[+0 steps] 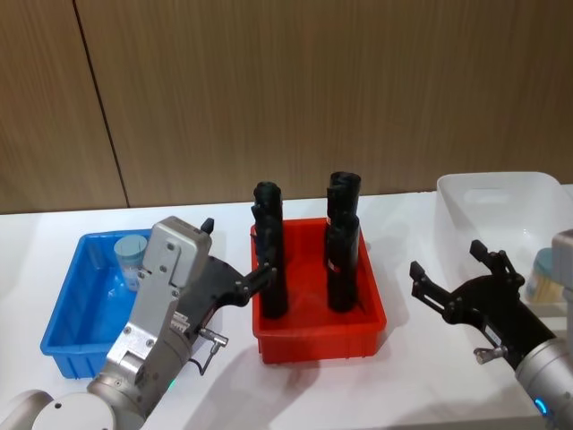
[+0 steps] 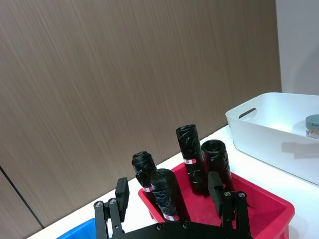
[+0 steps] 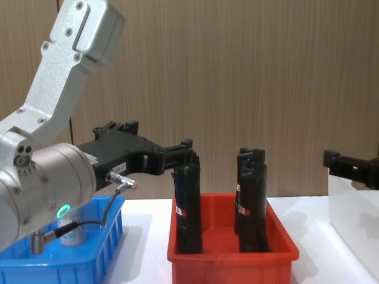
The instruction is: Pick the cotton swabs from the blue box and place them into the white box.
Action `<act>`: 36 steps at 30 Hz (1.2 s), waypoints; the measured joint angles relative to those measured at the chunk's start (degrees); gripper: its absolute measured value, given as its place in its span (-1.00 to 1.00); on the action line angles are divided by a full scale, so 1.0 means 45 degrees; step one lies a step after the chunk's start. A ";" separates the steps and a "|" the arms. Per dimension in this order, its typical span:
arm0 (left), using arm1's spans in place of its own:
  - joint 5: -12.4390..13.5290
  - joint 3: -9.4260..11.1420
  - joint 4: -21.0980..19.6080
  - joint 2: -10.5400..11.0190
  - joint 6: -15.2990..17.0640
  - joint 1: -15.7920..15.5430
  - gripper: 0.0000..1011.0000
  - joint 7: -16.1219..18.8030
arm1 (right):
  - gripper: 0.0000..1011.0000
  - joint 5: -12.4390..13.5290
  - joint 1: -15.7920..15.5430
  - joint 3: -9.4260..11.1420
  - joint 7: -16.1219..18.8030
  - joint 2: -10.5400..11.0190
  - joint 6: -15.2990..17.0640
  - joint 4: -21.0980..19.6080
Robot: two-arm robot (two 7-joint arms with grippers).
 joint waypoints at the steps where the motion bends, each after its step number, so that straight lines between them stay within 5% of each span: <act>1: 0.0000 -0.0001 0.0000 -0.0001 0.0000 0.0000 0.98 0.0000 | 0.98 0.0000 0.0000 0.0000 0.0000 0.0000 0.0000 0.0000; 19: -0.0004 -0.0007 0.0005 -0.0002 0.0009 -0.0005 0.98 0.0000 | 0.98 -0.0089 0.0276 0.0005 0.0539 -0.0069 -0.0039 0.0324; 36: -0.0005 -0.0007 0.0006 -0.0002 0.0009 -0.0005 0.98 -0.0003 | 0.98 -0.0670 0.2507 -0.0083 0.2462 -0.0842 -0.0177 0.2972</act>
